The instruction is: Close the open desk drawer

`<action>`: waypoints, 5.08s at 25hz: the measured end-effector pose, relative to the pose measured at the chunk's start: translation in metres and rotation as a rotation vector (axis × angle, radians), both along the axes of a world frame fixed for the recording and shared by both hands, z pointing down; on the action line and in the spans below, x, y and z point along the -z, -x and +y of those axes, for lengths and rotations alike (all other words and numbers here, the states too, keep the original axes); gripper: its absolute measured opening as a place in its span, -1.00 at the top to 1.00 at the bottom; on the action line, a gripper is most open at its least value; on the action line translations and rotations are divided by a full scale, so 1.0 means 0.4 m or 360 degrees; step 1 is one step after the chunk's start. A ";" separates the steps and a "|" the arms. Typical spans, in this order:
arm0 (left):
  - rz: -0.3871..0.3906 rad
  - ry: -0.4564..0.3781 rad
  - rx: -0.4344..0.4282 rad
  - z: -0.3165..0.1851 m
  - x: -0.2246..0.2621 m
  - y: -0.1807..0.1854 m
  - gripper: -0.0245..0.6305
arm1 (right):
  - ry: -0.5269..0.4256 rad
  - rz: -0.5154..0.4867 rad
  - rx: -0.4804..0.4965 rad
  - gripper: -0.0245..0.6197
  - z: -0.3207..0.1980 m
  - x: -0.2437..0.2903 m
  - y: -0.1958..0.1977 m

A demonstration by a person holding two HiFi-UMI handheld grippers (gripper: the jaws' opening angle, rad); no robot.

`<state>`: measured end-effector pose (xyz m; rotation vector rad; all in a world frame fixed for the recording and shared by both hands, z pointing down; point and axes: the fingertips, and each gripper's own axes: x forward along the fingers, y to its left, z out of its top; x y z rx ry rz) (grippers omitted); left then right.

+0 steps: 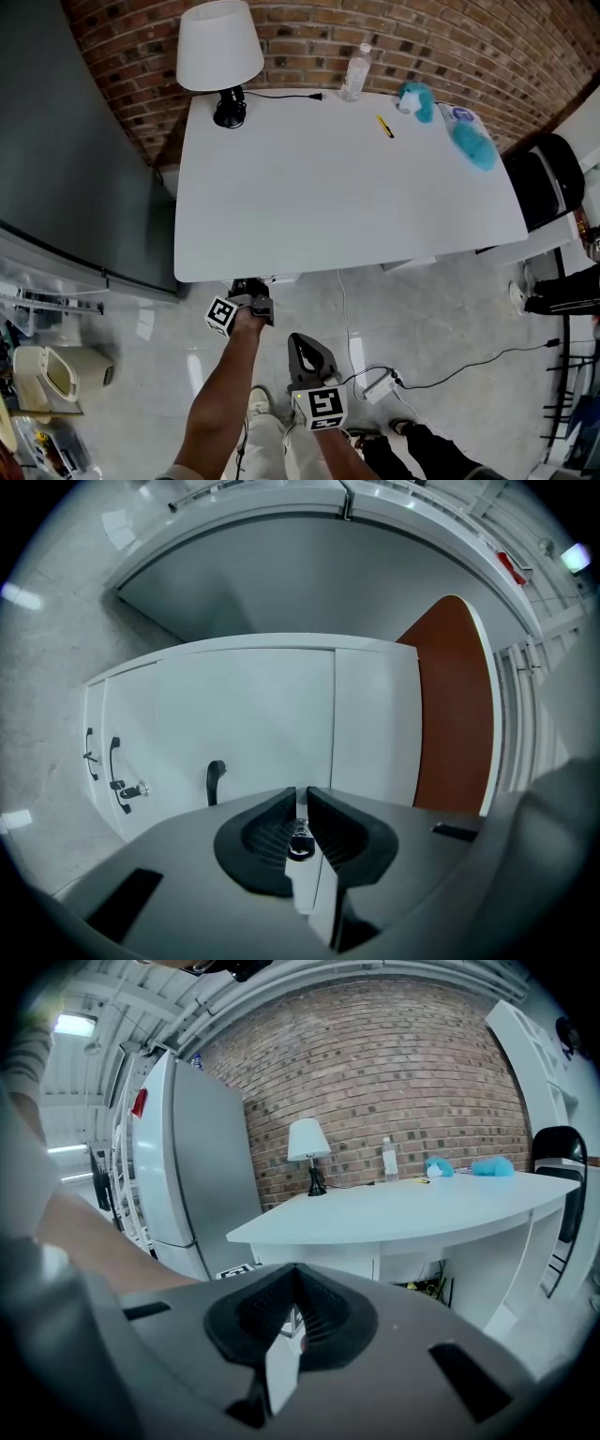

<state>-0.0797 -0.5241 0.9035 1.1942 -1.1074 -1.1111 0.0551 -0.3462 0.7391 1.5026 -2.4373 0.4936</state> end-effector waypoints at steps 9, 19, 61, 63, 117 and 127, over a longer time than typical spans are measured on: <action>0.0008 -0.0013 -0.0037 0.024 -0.001 -0.017 0.85 | -0.0009 -0.0014 0.0011 0.89 -0.002 0.013 0.004; -0.0029 0.0011 -0.0083 0.094 0.015 -0.020 0.90 | -0.0007 -0.0062 -0.0030 0.89 0.002 0.033 -0.006; -0.0127 -0.0277 -0.0110 0.364 0.640 -0.036 0.91 | -0.0130 -0.0170 -0.0037 0.89 0.060 0.401 0.019; -0.0178 -0.0303 -0.0127 0.375 0.699 -0.038 0.91 | -0.0139 -0.0172 -0.0039 0.89 0.065 0.436 0.018; -0.2371 -0.0682 -0.0296 0.744 1.489 -0.204 0.91 | -0.0542 -0.0205 -0.0023 0.89 0.284 1.015 -0.060; -0.2442 -0.0770 -0.0284 0.760 1.535 -0.226 0.91 | -0.0618 -0.0177 -0.0035 0.89 0.297 1.058 -0.069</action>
